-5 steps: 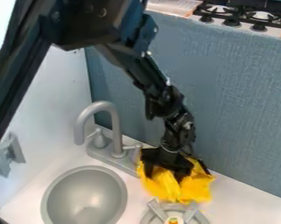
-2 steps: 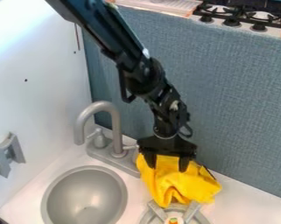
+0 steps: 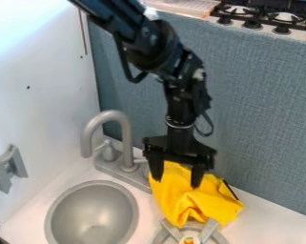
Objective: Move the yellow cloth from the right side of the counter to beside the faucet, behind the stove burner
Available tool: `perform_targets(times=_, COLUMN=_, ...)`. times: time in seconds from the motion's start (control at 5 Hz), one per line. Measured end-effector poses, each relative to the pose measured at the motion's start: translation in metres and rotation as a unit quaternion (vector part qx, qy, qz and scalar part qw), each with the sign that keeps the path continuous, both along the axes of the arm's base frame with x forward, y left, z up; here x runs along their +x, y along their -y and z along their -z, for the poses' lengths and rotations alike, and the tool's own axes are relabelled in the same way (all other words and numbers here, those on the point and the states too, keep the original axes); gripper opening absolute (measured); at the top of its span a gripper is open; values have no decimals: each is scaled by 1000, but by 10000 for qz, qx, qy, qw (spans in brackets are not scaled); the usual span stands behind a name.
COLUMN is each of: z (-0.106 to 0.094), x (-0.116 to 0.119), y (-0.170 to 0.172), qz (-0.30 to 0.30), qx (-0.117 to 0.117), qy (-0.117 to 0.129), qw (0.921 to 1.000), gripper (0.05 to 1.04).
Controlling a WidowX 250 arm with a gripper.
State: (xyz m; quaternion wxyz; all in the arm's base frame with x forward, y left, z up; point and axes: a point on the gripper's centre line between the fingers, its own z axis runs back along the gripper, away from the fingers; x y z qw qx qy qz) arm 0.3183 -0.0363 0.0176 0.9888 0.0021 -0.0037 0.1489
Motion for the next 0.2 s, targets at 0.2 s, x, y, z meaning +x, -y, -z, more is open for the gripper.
perform_targets(times=0.2, z=-7, x=-40, y=24, qz=283, qx=-88, qy=-441, qw=9986, gripper=1002)
